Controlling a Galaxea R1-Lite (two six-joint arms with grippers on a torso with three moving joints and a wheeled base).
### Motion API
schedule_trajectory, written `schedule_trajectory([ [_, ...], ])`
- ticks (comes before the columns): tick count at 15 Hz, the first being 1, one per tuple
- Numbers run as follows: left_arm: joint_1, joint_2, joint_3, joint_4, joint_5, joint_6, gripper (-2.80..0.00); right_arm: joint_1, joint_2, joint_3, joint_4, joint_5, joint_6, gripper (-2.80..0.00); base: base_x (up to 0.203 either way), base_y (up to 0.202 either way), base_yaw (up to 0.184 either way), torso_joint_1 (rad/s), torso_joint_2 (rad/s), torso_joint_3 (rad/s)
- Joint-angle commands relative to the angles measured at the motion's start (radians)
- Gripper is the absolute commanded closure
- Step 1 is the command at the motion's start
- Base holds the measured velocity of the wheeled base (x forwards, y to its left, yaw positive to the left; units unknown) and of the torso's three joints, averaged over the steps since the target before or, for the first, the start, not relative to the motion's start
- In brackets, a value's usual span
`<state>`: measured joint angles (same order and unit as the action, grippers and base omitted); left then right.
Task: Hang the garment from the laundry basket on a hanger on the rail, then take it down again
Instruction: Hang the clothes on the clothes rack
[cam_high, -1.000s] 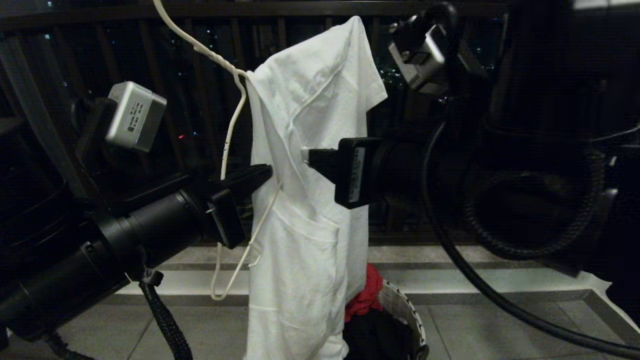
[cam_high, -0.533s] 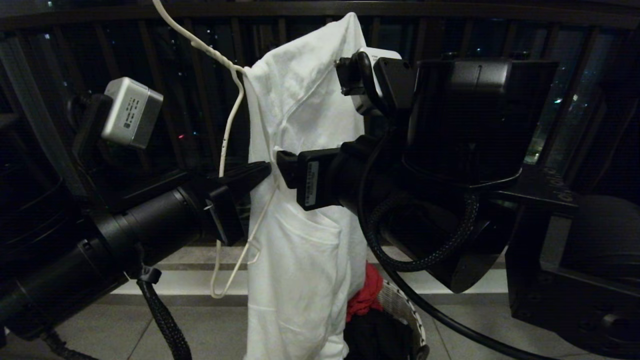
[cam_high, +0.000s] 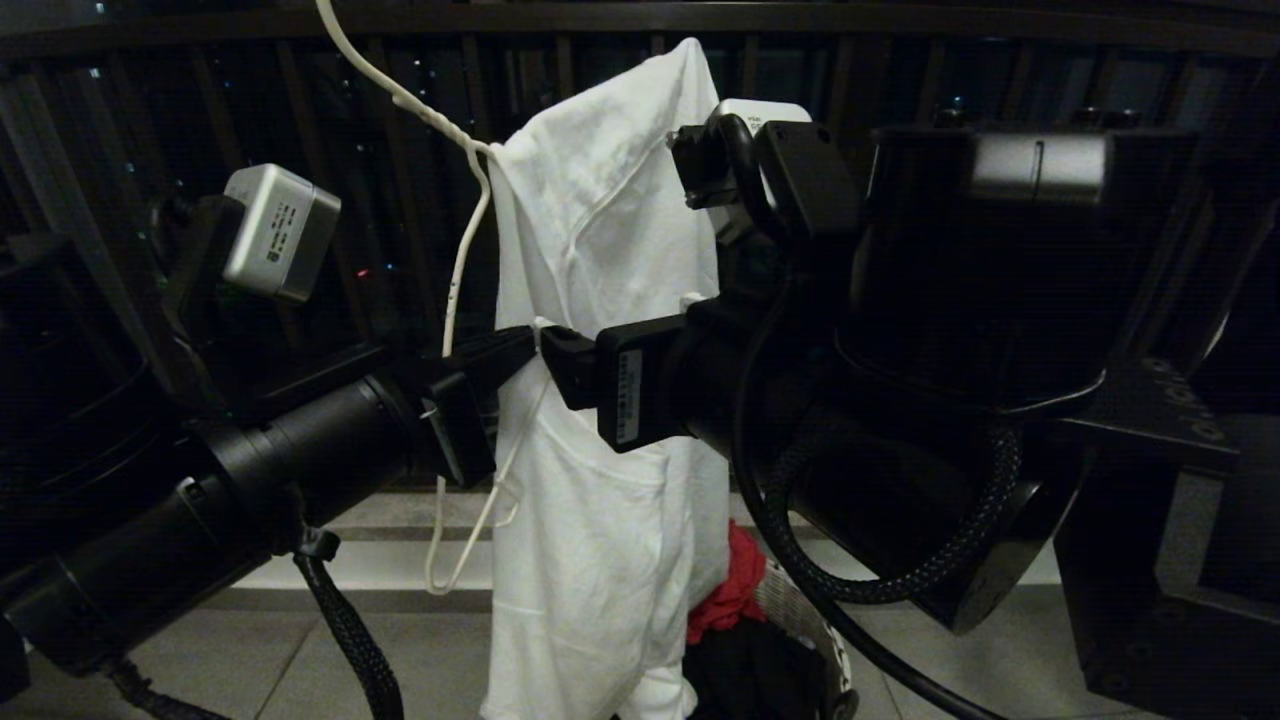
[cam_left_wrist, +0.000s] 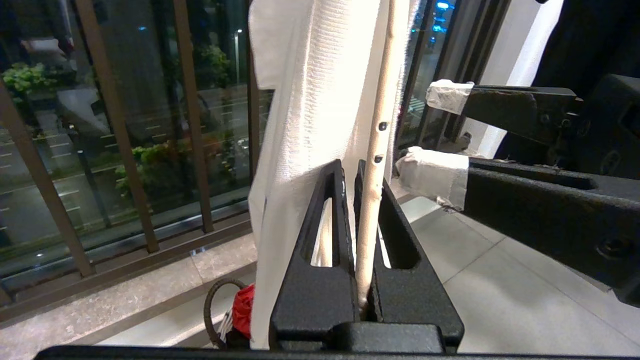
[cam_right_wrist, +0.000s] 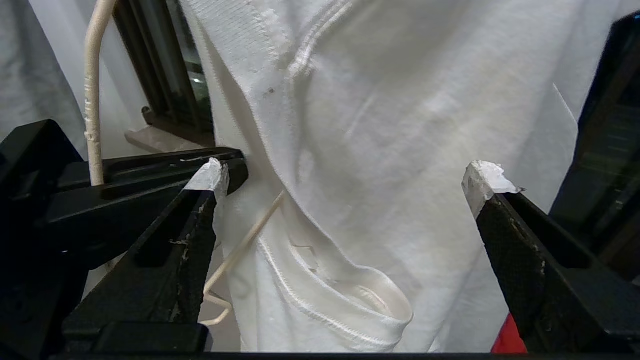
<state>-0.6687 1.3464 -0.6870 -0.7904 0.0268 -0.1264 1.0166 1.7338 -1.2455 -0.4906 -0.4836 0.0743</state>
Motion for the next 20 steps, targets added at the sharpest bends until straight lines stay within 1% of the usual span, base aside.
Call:
schedule_trajectory([
  [1, 0.0, 0.0, -0.002, -0.004, -0.001, -0.001, 0.0, 0.003, 0.0, 0.0, -0.006, -0.003, -0.001, -2.8, 0.0, 0.0, 0.0, 0.0, 0.0, 0.0],
  [5, 0.0, -0.016, -0.003, -0.004, -0.004, -0.001, 0.0, -0.005, 0.048, -0.017, -0.079, -0.008, -0.002, -2.8, 0.0, 0.0, 0.0, 0.0, 0.0, 0.0],
  [6, 0.0, -0.016, -0.005, -0.004, -0.002, -0.001, 0.0, -0.016, 0.054, -0.027, -0.084, -0.035, -0.006, -2.8, 0.0, 0.0, 0.0, 0.0, 0.0, 0.0],
  [8, 0.0, -0.018, -0.005, -0.004, -0.002, -0.001, 0.0, -0.032, 0.052, -0.029, -0.091, -0.041, -0.024, -2.8, 0.0, 0.0, 0.0, 0.0, 0.0, 0.0],
  [10, 0.0, -0.018, -0.005, -0.004, 0.001, -0.001, 0.0, -0.041, 0.05, -0.029, -0.092, -0.041, -0.024, -2.8, 0.0, 0.0, 0.0, 0.0, 0.0, 0.0],
  [11, 0.0, -0.018, -0.005, -0.004, 0.001, -0.001, 0.0, -0.041, 0.049, -0.029, -0.092, -0.041, -0.024, 0.0, 0.0, 0.0, 0.0, 0.0, 0.0, 0.0],
  [17, 0.0, -0.014, -0.003, -0.004, 0.001, -0.001, 0.0, -0.041, 0.05, -0.028, -0.148, -0.041, -0.027, 0.0, 0.0, 0.0, 0.0, 0.0, 0.0, 0.0],
  [20, 0.002, -0.003, -0.003, -0.004, 0.004, 0.002, 0.0, -0.035, 0.032, -0.023, -0.168, -0.039, -0.045, 0.0, 0.0, 0.0, 0.0, 0.0, 0.0, 0.0],
])
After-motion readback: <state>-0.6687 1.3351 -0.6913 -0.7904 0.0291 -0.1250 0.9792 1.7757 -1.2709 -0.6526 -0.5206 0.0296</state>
